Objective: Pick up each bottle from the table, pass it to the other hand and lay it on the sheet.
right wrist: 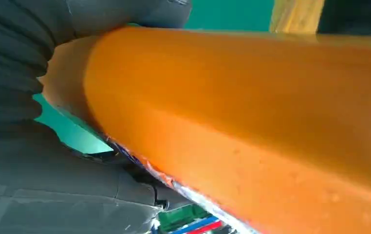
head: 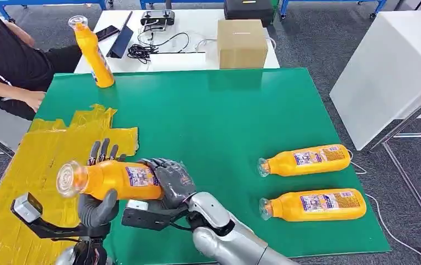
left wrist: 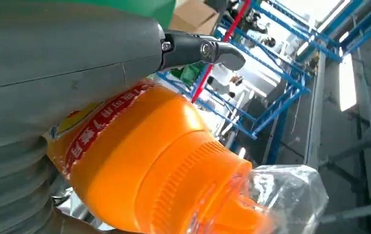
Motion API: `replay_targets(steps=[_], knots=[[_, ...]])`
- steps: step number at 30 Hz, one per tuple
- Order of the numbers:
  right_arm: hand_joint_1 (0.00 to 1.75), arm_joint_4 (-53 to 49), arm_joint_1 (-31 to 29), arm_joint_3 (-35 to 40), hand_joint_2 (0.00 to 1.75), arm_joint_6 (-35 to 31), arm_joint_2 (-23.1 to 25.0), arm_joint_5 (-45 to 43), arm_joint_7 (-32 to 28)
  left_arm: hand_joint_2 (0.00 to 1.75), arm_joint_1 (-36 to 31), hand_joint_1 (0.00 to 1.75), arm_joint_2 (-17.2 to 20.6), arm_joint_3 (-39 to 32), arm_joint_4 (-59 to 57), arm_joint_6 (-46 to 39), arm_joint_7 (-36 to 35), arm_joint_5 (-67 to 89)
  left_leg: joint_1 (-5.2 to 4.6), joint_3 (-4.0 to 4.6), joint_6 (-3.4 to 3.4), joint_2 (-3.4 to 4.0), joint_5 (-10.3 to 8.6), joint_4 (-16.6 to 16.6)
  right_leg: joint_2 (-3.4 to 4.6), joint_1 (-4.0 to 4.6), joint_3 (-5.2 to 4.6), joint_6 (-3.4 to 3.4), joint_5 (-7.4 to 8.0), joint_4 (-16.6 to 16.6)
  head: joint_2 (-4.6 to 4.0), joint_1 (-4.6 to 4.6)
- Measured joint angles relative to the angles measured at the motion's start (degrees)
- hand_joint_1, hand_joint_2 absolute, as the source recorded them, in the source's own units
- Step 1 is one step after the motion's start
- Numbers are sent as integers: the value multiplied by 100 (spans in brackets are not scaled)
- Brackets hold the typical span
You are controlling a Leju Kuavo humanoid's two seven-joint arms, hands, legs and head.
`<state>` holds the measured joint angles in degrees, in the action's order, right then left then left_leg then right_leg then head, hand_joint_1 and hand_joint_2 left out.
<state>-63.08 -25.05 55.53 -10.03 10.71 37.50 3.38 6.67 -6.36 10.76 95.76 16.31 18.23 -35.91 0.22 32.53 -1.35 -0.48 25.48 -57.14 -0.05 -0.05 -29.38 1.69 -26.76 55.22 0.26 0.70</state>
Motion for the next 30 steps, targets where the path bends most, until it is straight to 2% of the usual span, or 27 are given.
replay_targets(steps=[8,9,10,30], knots=[[175,-6,-170,396,175,258,-101,280,238,175,238,0,13,-232,20,-44,33,260,-3,0,0,0,0,-2,0,-2,-3,0,0,0,0,-2],[175,-6,-172,405,175,280,-107,267,241,175,257,42,13,-241,20,-59,33,308,-2,0,0,0,0,-2,0,-2,-3,0,0,0,0,0],[175,-6,-172,411,175,300,-109,256,241,175,265,175,13,-249,20,-79,44,374,-2,0,0,1,0,-2,0,-2,-4,0,0,0,0,-2],[175,-6,-174,455,175,415,-125,112,276,175,274,175,24,-241,26,-361,225,789,-1,-1,0,2,0,-1,0,-1,-3,0,0,0,0,0]])
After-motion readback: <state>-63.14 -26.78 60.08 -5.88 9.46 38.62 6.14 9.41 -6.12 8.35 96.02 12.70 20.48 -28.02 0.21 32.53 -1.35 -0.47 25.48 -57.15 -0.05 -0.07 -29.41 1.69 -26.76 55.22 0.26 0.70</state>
